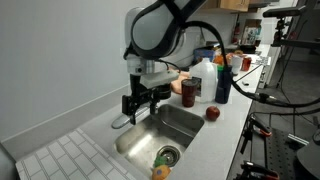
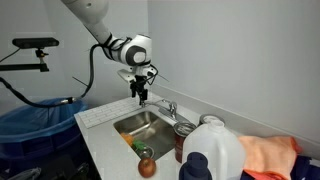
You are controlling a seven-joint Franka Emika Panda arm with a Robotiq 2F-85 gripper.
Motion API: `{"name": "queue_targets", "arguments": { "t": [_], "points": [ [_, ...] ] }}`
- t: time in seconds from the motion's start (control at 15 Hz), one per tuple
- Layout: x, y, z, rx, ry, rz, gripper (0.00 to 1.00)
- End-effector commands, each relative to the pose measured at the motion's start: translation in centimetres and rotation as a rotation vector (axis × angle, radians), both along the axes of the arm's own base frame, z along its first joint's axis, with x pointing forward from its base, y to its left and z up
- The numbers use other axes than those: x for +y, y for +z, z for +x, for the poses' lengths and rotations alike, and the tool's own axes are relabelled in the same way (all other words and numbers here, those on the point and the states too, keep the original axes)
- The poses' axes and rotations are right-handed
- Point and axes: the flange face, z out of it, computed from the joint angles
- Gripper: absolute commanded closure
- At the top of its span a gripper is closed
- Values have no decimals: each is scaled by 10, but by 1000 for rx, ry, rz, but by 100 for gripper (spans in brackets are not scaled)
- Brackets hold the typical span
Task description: Push the faucet to the center of the sink
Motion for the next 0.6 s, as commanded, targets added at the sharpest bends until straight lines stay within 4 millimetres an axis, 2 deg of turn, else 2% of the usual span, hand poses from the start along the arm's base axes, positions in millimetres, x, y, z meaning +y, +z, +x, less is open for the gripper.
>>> {"name": "queue_targets", "arguments": {
  "t": [0.0,0.27,0.53],
  "points": [
    [-27,-12,-37,37,-59,-11,0],
    [-44,-27,-59,54,-111,-38,0],
    [-55,-42,-71,48,-148,-50,0]
  ]
}}
